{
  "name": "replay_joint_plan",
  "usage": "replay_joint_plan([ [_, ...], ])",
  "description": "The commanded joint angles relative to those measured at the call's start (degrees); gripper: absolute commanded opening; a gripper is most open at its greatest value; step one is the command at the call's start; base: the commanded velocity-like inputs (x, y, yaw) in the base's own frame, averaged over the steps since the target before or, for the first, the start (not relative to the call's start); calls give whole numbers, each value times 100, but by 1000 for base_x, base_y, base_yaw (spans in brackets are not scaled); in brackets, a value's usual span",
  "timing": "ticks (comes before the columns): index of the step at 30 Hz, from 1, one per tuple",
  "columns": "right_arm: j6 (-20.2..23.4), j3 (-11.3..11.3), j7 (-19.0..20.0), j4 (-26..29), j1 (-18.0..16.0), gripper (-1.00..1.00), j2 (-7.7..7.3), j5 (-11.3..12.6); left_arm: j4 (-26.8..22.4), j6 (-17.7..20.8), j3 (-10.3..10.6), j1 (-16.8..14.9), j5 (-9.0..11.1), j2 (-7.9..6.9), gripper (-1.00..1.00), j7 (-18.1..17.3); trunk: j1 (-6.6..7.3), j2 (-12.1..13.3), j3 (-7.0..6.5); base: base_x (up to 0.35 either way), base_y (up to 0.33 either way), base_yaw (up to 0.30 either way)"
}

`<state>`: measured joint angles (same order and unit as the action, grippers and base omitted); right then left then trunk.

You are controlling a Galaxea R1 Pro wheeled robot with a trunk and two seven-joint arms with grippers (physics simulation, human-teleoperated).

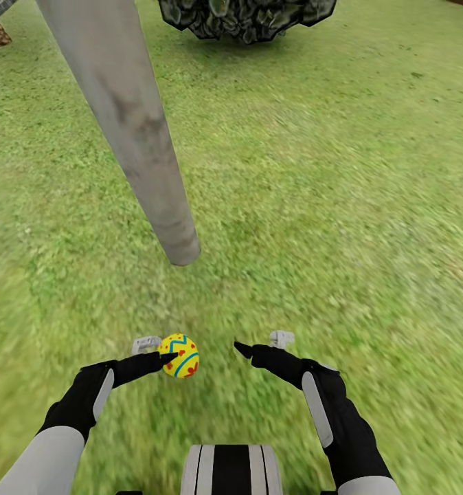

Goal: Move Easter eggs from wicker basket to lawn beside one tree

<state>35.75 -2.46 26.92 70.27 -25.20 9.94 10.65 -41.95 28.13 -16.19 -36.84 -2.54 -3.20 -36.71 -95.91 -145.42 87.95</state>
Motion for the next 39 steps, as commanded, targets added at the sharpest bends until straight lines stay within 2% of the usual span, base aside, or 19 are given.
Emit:
replay_joint_plan([
  [1, 46, -18, 15, 4, -2, 100, 6, 25, -6, 84, -24, -5, -28, 4, 100, -38, 3, 0, -19, 0, 0, 0],
  [5, 46, -18, 15, 4, -2, 100, 6, 25, -54, 480, -24, -15, -28, 4, 100, -20, 6, 1, -41, 0, 0, 0],
  [9, 46, -18, 15, 4, -2, 100, 6, 25, -83, 591, -24, -16, -28, -14, 100, -47, 6, 1, -41, 0, 0, 0],
  [16, 46, -22, 16, 4, -2, 100, 6, 20, -85, 854, -24, -24, -19, -52, 100, -67, 24, 11, -197, -77, 0, 0],
  [22, 53, -38, 15, 4, -2, 100, 6, 20, -88, 1556, -24, -51, -11, -86, 100, -86, 39, 19, -329, -49, 0, 0],
  [25, 57, -43, 15, 4, -2, 100, 6, 24, -101, 1887, -24, -59, 3, -239, 100, -107, 47, 23, -396, -18, 0, 0],
  [26, 56, -46, 16, 4, -2, 100, 6, 29, -101, 1980, -24, -60, 5, -277, 100, -177, 50, 24, -418, -186, 0, 0],
  [28, 55, -55, 16, 4, -2, 100, 6, 43, -102, 2306, -24, -67, -1, -389, 100, -733, 55, 27, -462, -267, 0, 0],
  [30, 54, -60, 15, 4, -2, 100, 6, 49, -102, 2478, -18, -69, -14, -526, 100, -1282, 60, 29, -507, -141, 0, 0],
  [31, 54, -61, 15, 4, -2, 100, 6, 50, -102, 2607, -15, -69, -14, -631, 100, -1500, 62, 31, -529, -39, 0, 0],
  [35, 54, -65, 15, -4, -2, 100, 6, 51, -102, 2863, 6, -62, -47, -884, 100, -2050, 73, 36, -617, -10, 0, 0],
  [36, 54, -57, 9, -10, -2, 100, 6, 44, -96, 2874, 18, -36, -80, -1052, 100, -2292, 75, 38, -640, -242, 0, 0],
  [39, 41, -60, 6, -16, -2, 100, 6, 50, -79, 2846, -1, -20, -64, -1159, 100, -2341, 83, 42, -706, -216, 0, 0],
])
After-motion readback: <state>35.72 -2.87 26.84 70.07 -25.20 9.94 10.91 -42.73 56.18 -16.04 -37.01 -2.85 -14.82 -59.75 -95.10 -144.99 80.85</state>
